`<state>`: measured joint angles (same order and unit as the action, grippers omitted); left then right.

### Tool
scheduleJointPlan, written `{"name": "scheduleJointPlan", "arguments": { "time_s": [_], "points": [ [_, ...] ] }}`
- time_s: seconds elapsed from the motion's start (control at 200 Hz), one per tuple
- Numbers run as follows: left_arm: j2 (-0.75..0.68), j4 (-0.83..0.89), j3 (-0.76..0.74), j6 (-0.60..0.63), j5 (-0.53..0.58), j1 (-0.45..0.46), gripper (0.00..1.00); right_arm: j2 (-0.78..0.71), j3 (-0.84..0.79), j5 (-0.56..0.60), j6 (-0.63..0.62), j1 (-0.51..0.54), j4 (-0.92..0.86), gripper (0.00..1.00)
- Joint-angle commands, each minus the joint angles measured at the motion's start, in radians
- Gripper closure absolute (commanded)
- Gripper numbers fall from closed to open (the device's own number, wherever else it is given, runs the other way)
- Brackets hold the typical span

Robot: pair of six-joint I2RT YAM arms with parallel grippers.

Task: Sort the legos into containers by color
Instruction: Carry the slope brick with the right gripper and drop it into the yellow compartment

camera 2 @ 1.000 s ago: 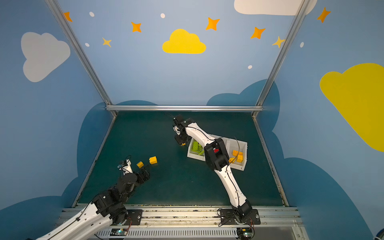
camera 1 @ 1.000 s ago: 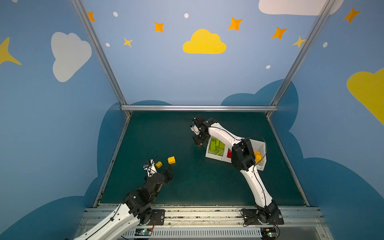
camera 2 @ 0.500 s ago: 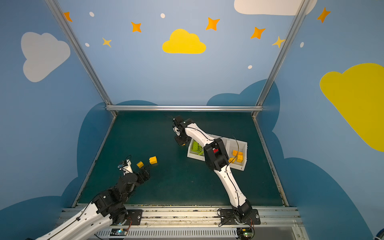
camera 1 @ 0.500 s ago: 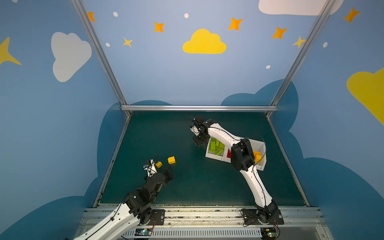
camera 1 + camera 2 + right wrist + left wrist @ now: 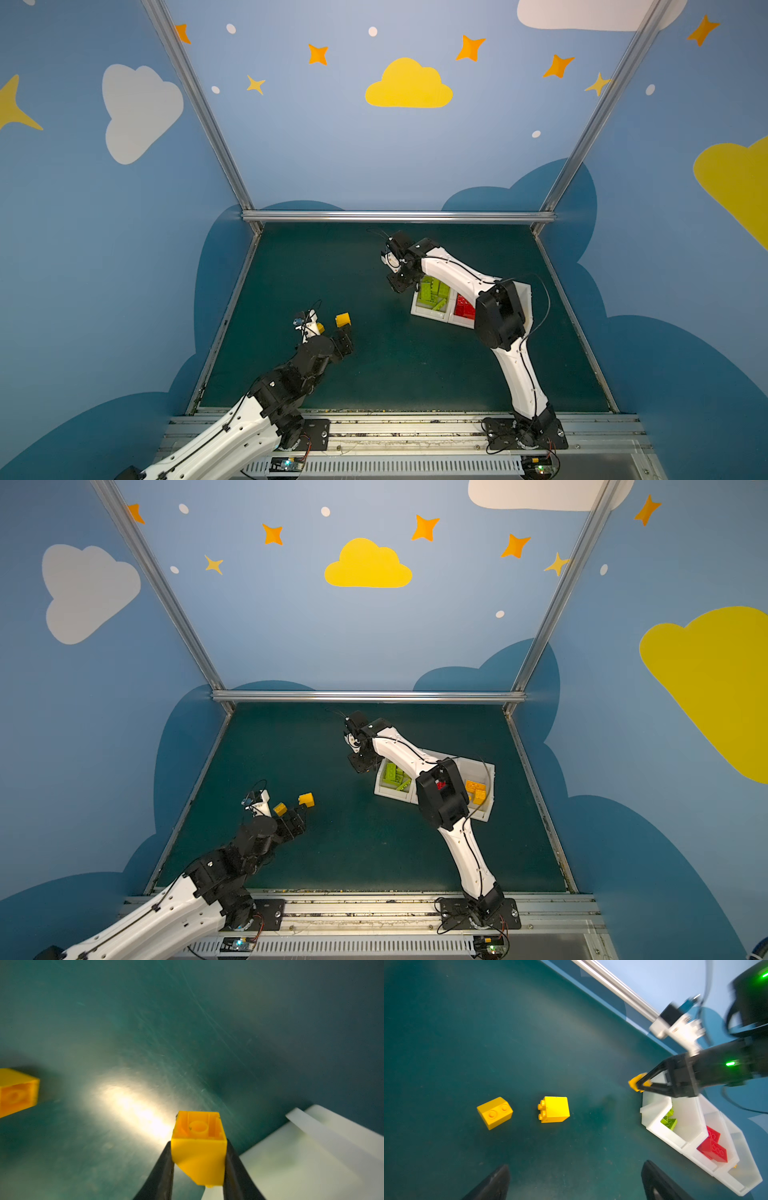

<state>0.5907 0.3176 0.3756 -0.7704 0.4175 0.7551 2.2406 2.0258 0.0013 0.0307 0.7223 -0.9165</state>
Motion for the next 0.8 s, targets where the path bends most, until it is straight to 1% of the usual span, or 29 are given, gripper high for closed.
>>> {"name": "scheduleJointPlan", "arguments": {
  "time_s": [0.0, 0.14, 0.29, 0.455, 0.646, 0.796],
  "points": [
    [0.081, -0.032, 0.059, 0.020, -0.037, 0.014, 0.03, -0.128, -0.075, -0.003, 0.033, 0.005, 0.051, 0.66],
    [0.178, -0.096, 0.100, 0.030, -0.027, 0.055, 0.03, -0.244, -0.188, 0.017, 0.055, -0.001, 0.061, 0.66],
    [0.302, -0.172, 0.151, 0.043, -0.033, 0.087, 0.02, -0.377, -0.333, 0.032, 0.091, -0.031, 0.061, 0.66],
    [0.453, -0.265, 0.214, 0.055, -0.097, 0.095, 0.02, -0.533, -0.506, 0.029, 0.150, -0.082, 0.093, 0.66],
    [0.607, -0.285, 0.328, 0.076, -0.158, 0.109, 0.02, -0.720, -0.716, -0.024, 0.238, -0.200, 0.148, 0.66],
    [0.687, -0.318, 0.378, 0.080, -0.199, 0.118, 0.02, -0.877, -0.877, -0.020, 0.318, -0.327, 0.215, 0.67]
  ]
}}
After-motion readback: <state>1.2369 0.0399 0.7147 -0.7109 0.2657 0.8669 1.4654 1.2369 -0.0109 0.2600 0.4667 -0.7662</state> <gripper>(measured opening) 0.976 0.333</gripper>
